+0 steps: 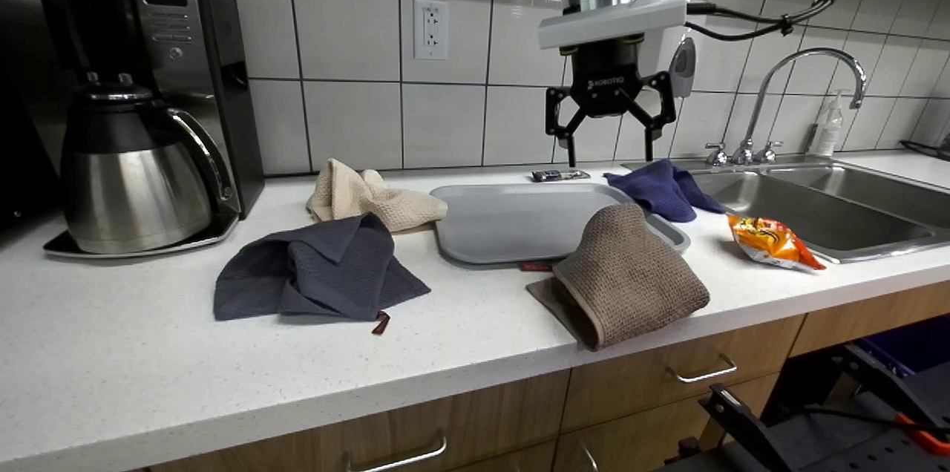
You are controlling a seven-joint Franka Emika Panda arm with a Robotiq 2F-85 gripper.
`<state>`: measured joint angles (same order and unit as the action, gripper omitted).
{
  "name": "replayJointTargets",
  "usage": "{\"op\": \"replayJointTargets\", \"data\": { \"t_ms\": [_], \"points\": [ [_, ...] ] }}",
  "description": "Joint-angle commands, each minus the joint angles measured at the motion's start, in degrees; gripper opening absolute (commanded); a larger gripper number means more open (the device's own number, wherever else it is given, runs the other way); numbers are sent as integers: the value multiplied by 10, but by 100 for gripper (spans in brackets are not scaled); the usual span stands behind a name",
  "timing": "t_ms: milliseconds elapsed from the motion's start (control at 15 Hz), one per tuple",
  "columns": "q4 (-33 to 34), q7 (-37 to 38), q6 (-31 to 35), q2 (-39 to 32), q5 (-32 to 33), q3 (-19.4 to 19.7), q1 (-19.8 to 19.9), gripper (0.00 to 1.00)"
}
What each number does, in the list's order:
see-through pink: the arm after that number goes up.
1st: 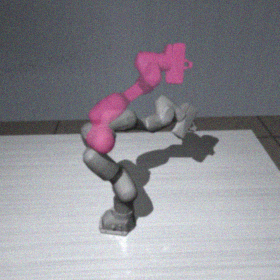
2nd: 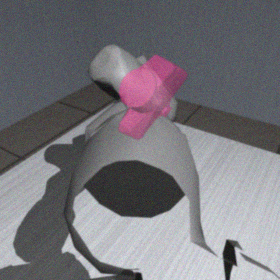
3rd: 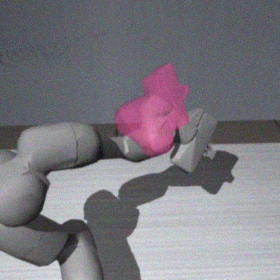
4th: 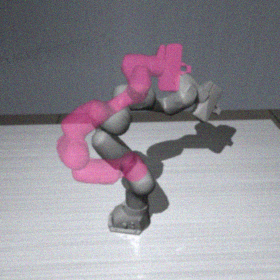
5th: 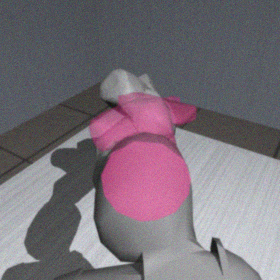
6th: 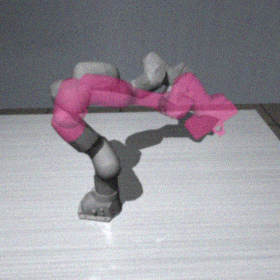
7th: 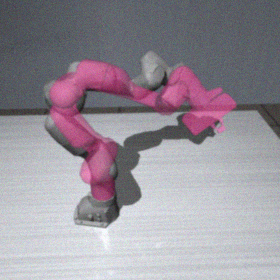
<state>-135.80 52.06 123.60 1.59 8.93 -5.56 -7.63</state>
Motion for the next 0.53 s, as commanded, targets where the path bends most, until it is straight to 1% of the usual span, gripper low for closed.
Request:
{"op": "replayJointTargets", "data": {
  "t_ms": [0, 67, 133, 467],
  "points": [
    [-32, -31, -1, 52, -10, -11, 1, 100],
    [-36, -34, -3, 61, -10, -14, 1, 100],
    [-13, -13, -1, 24, -1, -14, 7, 100],
    [-26, -18, -1, 43, -2, -19, 8, 100]
  ]
}}
